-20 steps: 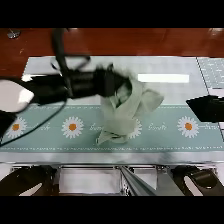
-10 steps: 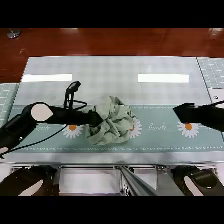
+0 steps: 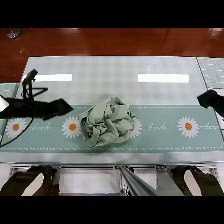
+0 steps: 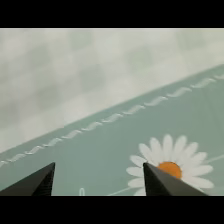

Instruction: Fold the shirts.

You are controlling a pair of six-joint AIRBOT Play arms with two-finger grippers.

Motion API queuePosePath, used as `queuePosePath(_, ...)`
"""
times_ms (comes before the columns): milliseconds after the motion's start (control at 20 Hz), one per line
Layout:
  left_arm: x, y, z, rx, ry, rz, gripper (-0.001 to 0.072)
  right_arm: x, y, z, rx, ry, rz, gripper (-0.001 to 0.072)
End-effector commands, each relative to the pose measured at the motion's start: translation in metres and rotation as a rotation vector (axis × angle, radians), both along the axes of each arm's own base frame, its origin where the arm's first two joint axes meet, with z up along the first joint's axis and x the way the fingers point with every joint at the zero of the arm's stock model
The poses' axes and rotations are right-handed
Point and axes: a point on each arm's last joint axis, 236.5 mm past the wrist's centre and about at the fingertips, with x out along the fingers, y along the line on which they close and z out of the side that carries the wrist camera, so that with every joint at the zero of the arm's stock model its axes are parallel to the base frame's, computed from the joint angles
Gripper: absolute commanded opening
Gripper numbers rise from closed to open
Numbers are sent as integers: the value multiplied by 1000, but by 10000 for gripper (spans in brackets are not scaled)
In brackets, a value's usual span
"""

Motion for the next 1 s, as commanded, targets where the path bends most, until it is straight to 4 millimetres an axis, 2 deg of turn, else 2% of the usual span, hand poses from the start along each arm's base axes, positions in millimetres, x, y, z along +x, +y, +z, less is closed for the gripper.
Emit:
queuePosePath(0, -72, -29, -42, -193, 267, 29, 703, -23, -6, -62, 170, 73, -128, 624)
queuePosePath(50, -94, -51, -50, -275, 307, -33, 703, -18, 24, -76, 284, 55, -77, 624)
queuePosePath(100, -114, -66, -59, -317, 354, -71, 703, -16, 43, -83, 357, 38, -43, 624)
queuePosePath(150, -128, -72, -67, -314, 385, -95, 703, -14, 58, -87, 405, 25, -19, 624)
queuePosePath(200, -137, -77, -74, -298, 391, -122, 703, -14, 67, -90, 416, 29, 2, 624)
queuePosePath(300, -141, -84, -81, -271, 378, -143, 703, -15, 78, -91, 403, 40, 52, 624)
queuePosePath(500, -136, -96, -106, -205, 316, -116, 703, -18, 103, -91, 402, 59, 143, 624)
queuePosePath(600, -134, -110, -114, -192, 283, -112, 702, -19, 113, -91, 399, 63, 182, 624)
queuePosePath(800, -93, -134, -113, -235, 119, 28, 701, -24, 126, -93, 389, 85, 219, 624)
queuePosePath(950, -77, -131, -110, -249, 90, 87, 700, -33, 127, -101, 351, 134, 235, 624)
